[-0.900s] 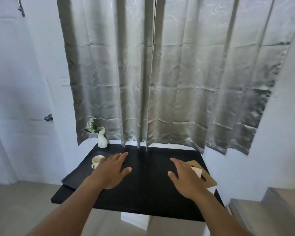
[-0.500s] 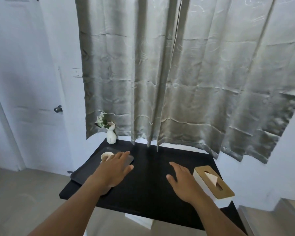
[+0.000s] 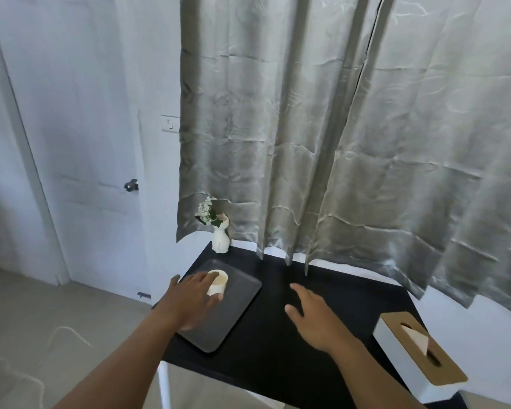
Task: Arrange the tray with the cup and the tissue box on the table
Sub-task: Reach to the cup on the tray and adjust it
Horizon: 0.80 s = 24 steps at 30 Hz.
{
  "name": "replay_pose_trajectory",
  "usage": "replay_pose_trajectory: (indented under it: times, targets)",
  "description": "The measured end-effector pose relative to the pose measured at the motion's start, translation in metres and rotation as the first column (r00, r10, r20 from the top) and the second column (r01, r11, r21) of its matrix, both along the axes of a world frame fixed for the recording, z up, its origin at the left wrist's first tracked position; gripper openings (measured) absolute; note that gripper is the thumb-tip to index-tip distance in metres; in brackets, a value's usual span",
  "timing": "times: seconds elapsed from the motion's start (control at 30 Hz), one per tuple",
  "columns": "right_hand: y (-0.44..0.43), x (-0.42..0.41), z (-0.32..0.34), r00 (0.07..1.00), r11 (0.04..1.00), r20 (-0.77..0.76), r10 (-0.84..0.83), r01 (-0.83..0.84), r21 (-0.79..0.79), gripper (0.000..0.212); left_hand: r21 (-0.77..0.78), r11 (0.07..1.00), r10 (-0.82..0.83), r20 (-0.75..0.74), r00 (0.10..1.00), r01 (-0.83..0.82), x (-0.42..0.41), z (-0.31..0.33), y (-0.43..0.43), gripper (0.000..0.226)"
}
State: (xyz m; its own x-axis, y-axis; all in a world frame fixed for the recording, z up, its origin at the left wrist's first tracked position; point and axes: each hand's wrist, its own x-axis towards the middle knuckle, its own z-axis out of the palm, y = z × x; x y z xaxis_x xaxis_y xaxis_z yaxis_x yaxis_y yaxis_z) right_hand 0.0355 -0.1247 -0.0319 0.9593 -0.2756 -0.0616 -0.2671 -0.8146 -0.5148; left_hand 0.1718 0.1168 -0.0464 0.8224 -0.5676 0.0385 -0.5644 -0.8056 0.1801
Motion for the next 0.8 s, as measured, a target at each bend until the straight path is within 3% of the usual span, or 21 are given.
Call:
replay_pose_trajectory:
  times: [0.3,0.8]
  targets:
    - [0.008,0.033,-0.011,1.000,1.000,-0.003,-0.003,0.003,-0.011,0.060,-0.031,0.999,-0.017,-0.010,1.000,0.017,0.039,-0.011,0.003,0.051]
    - [-0.064,0.086,-0.059,0.993,0.986,-0.093,-0.071,0.084,0.146,0.062,0.024,1.000,0.013,-0.111,0.994,-0.010,0.095,-0.063,-0.065,0.051]
